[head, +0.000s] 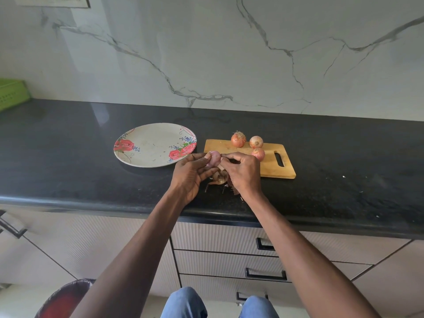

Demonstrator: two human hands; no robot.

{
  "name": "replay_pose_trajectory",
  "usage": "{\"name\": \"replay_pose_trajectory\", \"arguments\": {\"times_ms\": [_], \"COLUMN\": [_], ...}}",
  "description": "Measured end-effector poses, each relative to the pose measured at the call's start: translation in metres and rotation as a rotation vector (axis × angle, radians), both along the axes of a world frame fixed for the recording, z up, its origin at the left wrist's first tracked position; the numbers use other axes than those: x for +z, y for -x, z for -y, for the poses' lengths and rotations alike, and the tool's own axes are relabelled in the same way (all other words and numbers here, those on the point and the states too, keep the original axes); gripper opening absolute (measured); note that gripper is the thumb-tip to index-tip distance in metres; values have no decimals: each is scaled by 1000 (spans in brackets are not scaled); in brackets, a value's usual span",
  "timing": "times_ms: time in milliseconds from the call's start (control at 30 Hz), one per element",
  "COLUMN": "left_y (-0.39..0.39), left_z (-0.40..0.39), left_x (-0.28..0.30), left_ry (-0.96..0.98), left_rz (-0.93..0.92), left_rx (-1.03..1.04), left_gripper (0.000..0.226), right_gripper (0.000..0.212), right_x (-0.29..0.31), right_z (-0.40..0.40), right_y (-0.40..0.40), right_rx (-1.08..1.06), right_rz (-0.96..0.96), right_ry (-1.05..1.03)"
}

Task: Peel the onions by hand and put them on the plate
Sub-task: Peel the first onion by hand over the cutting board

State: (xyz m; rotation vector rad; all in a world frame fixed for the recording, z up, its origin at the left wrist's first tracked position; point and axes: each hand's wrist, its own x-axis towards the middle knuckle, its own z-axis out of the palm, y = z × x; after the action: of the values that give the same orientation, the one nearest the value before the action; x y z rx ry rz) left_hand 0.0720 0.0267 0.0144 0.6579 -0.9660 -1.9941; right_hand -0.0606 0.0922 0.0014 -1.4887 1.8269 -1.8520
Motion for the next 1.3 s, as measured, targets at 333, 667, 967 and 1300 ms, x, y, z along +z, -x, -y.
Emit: {"name": "replay_pose_trajectory", "arguments": {"times_ms": [333, 667, 967, 1300], "left_y": [0, 1, 2, 2], "left_z": [0, 4, 6, 5], "left_x": [0, -3, -7, -7], "left_ry": [22, -38, 8, 66], "left_rz": [14, -38, -11, 20], "left_rx": [0, 9, 28, 33], "left_gripper": [27, 26, 32, 26], "right_gripper": [11, 8, 9, 18], "right_x": [2, 2, 1, 3], "right_z": [-3, 2, 3, 3], "right_y": [-2, 1, 1, 0], "right_rx": [13, -33, -28, 36], "right_rz": [1, -10, -110, 7], "right_ry": [1, -49, -100, -202]}}
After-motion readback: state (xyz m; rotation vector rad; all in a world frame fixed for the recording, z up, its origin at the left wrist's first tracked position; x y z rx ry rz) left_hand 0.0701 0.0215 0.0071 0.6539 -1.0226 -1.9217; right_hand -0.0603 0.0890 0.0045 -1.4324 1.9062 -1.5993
